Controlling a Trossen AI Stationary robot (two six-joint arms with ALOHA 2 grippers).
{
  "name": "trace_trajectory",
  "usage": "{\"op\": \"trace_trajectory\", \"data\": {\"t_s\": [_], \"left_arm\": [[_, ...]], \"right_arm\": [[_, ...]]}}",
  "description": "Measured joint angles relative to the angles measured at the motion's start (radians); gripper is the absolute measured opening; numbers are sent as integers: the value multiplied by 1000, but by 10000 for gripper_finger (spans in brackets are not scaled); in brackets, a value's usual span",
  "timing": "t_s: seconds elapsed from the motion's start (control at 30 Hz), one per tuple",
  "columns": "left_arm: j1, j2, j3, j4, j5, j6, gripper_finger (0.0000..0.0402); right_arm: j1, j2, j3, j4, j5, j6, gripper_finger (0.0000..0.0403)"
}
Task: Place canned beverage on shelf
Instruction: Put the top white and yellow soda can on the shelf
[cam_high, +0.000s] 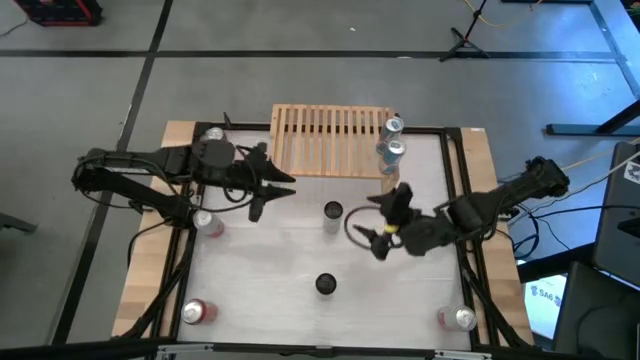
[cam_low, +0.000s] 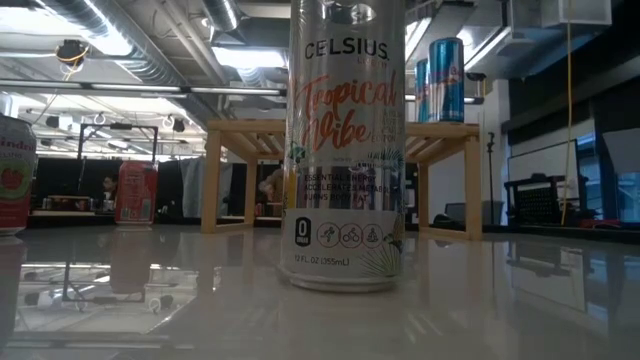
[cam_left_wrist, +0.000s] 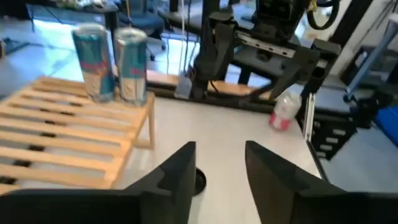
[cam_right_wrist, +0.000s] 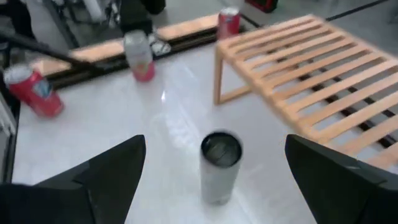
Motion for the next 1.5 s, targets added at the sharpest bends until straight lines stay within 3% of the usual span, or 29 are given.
{"op": "trace_trajectory", "data": {"t_s": [0.33, 0.53, 0.77, 1.0, 1.17, 1.27, 1.5], "left_arm": [[-80, 97, 0, -19, -14, -57, 135], [-118, 106, -18, -93, -17, -79, 121], [-97, 4, -159, -80, 16, -73, 112], [-76, -178, -266, -87, 35, -67, 110], [-76, -285, -295, -117, 27, -52, 110], [-76, -317, -296, -129, 21, -41, 110], [-77, -327, -296, -149, 20, -25, 110]], "right_arm": [[11, 83, -50, 64, -186, 14, 374], [14, 98, -149, 116, -187, 81, 374], [-73, 97, -177, 205, -191, 97, 374], [-198, 101, -163, 345, -289, 47, 374], [-238, 165, -27, 310, -307, -24, 374], [-249, 225, 81, 200, -310, -57, 374], [-199, 277, 202, -108, -290, 86, 374]]}}
